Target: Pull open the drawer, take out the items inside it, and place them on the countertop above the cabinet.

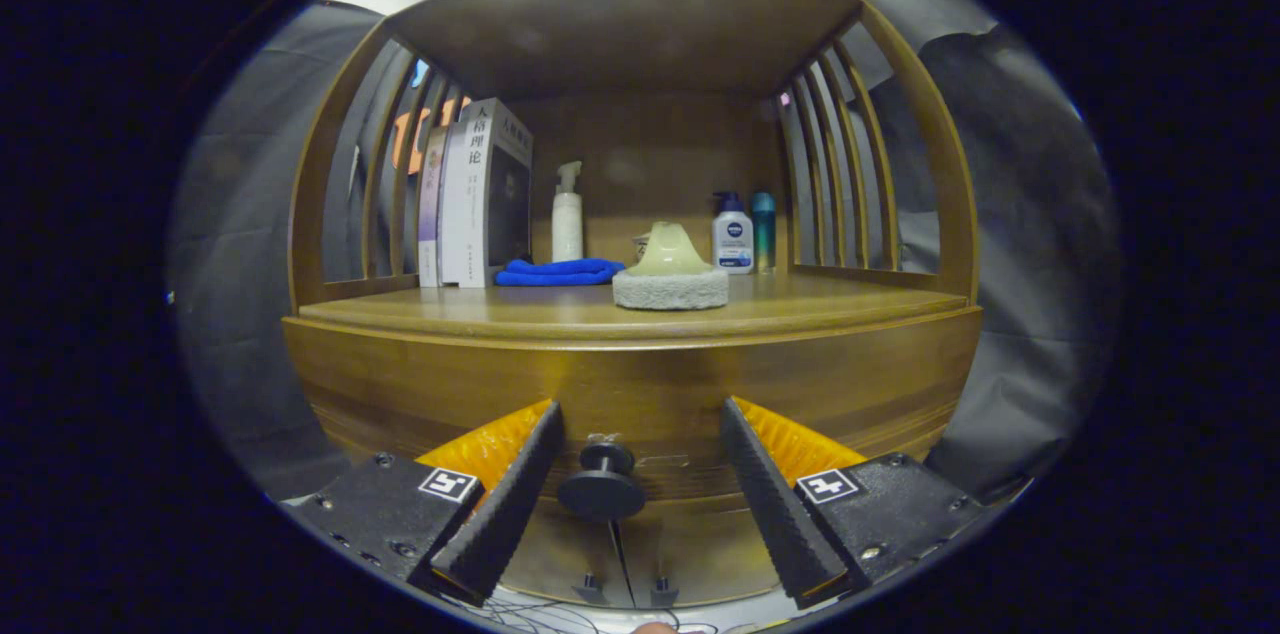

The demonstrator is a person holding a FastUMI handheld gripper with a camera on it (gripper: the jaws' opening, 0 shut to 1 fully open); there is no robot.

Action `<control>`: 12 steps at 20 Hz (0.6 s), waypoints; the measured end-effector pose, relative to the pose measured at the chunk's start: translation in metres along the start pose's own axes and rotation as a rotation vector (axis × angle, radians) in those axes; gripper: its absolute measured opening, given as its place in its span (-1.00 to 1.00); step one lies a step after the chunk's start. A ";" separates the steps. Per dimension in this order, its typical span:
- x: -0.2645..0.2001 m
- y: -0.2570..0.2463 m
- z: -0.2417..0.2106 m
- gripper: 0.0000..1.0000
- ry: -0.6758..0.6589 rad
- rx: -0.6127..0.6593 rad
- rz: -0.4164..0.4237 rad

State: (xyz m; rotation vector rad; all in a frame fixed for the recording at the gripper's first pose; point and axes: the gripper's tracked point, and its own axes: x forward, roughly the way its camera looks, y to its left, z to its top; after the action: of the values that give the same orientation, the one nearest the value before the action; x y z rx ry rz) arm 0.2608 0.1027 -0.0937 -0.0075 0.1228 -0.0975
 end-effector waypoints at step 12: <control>0.003 0.001 0.000 1.00 -0.037 -0.010 -0.003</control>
State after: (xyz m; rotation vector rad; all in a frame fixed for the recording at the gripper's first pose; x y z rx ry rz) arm 0.2640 0.1037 -0.0939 -0.0191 0.0861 -0.0996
